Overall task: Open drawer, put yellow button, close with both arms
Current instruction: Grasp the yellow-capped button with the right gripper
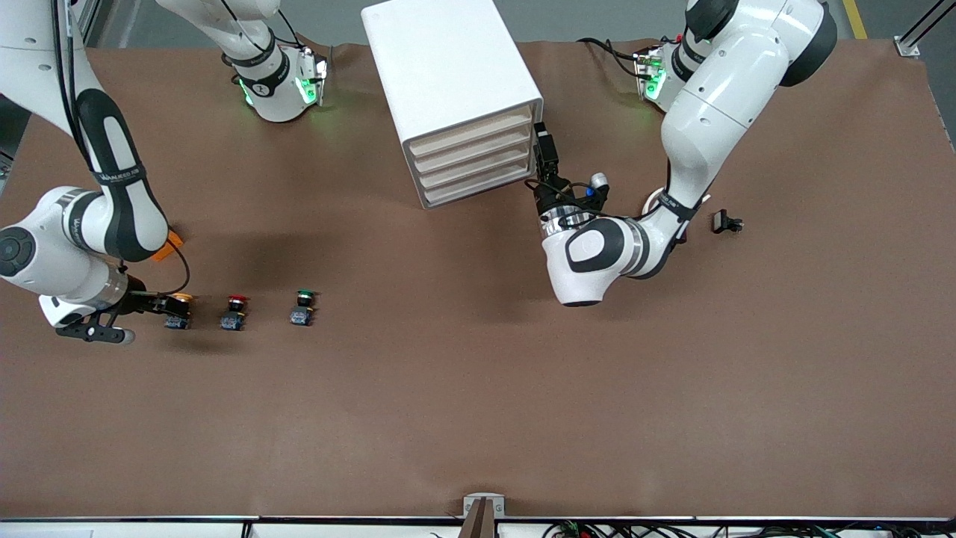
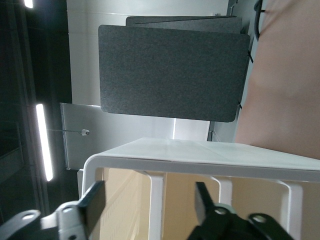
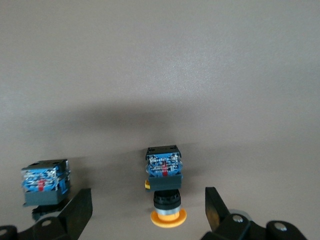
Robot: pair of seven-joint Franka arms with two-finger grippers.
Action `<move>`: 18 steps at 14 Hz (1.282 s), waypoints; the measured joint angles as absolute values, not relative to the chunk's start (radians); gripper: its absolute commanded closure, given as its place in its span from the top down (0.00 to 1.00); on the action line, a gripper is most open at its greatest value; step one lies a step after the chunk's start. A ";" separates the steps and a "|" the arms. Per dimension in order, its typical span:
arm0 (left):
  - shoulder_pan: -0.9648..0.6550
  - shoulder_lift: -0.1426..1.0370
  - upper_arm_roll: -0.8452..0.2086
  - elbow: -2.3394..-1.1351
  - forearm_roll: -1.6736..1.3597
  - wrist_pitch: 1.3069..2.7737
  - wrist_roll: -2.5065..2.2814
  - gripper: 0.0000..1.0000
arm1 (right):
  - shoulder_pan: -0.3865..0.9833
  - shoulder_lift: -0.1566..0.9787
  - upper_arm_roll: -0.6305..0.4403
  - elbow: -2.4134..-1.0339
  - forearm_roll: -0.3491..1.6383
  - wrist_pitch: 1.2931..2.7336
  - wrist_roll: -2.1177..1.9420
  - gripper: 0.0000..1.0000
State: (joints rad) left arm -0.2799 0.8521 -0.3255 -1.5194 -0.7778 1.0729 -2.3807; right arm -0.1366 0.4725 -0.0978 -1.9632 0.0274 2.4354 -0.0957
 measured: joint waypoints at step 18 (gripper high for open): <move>-0.372 0.871 -0.325 -1.483 -0.817 1.114 -2.403 0.42 | -0.156 0.568 -0.100 -1.963 0.032 2.550 -0.161 1.00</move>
